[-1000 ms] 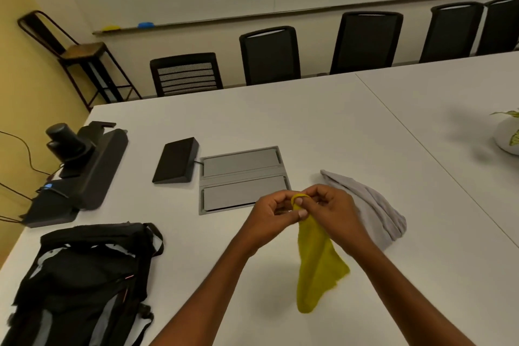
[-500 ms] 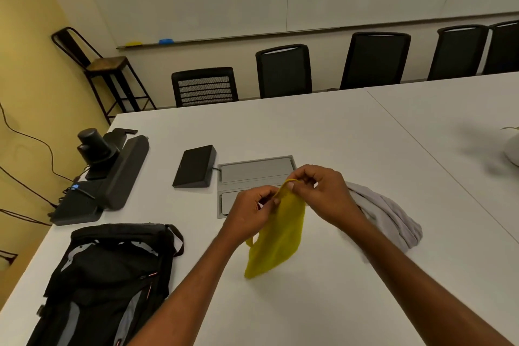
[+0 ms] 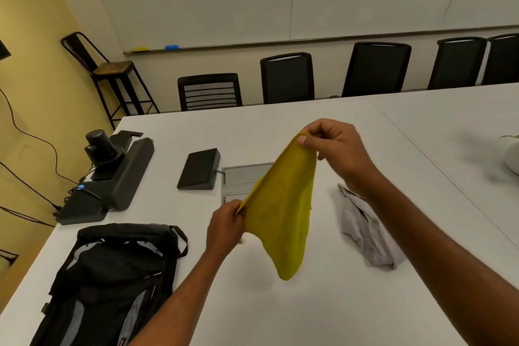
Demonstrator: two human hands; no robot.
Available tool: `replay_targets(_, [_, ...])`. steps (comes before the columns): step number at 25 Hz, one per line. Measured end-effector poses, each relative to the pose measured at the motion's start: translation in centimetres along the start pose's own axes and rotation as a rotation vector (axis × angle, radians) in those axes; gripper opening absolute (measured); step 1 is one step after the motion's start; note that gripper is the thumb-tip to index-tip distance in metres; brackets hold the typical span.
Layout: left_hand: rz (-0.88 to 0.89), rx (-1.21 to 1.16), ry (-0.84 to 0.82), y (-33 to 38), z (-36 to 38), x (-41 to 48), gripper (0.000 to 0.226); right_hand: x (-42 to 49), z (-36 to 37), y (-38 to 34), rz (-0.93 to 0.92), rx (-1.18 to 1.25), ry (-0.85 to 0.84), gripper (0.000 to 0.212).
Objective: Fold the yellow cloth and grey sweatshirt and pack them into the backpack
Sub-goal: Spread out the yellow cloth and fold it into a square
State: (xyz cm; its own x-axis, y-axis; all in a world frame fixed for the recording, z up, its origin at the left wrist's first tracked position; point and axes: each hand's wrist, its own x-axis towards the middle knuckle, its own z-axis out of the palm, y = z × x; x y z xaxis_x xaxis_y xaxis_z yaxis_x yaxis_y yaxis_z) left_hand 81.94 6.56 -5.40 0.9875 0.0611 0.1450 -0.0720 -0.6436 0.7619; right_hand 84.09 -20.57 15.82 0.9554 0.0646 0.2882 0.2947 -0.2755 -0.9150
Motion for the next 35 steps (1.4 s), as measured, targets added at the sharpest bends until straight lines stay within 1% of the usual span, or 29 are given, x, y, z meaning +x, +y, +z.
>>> replay_targets(2, [-0.048, -0.016, 0.026, -0.5, -1.0, 0.1, 0.036, 0.6, -1.9, 0.2, 0.019, -0.027, 0.059, 0.007])
replay_targets(4, [-0.085, -0.033, 0.036, -0.7, -2.7, 0.5, 0.035, 1.1, -3.9, 1.1, 0.045, -0.061, 0.082, 0.01])
replay_targets(7, [-0.058, -0.091, 0.035, -1.0, -5.7, 1.7, 0.015, 1.4, -6.1, 3.7, 0.11, -0.106, 0.091, 0.012])
replay_targets(9, [-0.023, -0.089, 0.025, -1.0, -7.4, 2.5, 0.003, 1.6, -7.2, 6.3, 0.222, -0.127, 0.065, 0.01])
replay_targets(11, [0.009, -0.061, 0.009, -0.8, -8.7, 3.3, 0.019, 1.4, -7.9, 9.1, 0.358, -0.129, 0.007, 0.009])
replay_targets(12, [0.022, -0.047, 0.003, -0.7, -9.2, 3.7, 0.022, 1.2, -8.2, 10.4, 0.413, -0.118, -0.01, 0.009])
replay_targets(14, [0.048, -0.038, 0.012, -0.4, -9.8, 4.5, 0.016, 1.0, -8.4, 12.2, 0.483, -0.081, -0.005, 0.008])
replay_targets(17, [0.058, -0.003, 0.05, -0.3, -10.2, 5.8, 0.009, 1.3, -8.1, 13.7, 0.534, -0.024, 0.03, 0.01])
replay_targets(19, [0.028, 0.02, 0.07, -0.7, -10.1, 6.6, 0.01, 1.8, -7.8, 14.4, 0.577, 0.025, 0.05, 0.013])
replay_targets(22, [-0.059, 0.12, 0.098, -0.8, -9.5, 8.0, 0.014, 2.8, -6.8, 15.5, 0.644, 0.147, 0.072, 0.015])
replay_targets(23, [-0.098, 0.088, 0.097, -0.7, -9.3, 8.5, 0.012, 3.2, -6.5, 16.0, 0.66, 0.174, 0.08, 0.014])
replay_targets(26, [-0.26, -0.194, 0.077, -0.3, -8.7, 10.0, 0.004, 4.4, -5.5, 17.5, 0.684, 0.222, 0.108, 0.01])
replay_targets(28, [-0.324, -0.361, 0.076, -0.8, -8.5, 10.8, 0.006, 5.1, -5.0, 18.3, 0.692, 0.251, 0.126, 0.006])
replay_targets(32, [-0.274, -0.45, 0.117, -0.9, -8.9, 11.4, 0.011, 5.7, -4.4, 18.3, 0.653, 0.346, 0.172, 0.006])
replay_targets(35, [-0.198, -0.459, 0.146, -0.2, -9.7, 9.6, 0.012, 4.5, -4.8, 17.8, 0.581, 0.356, 0.125, 0.015])
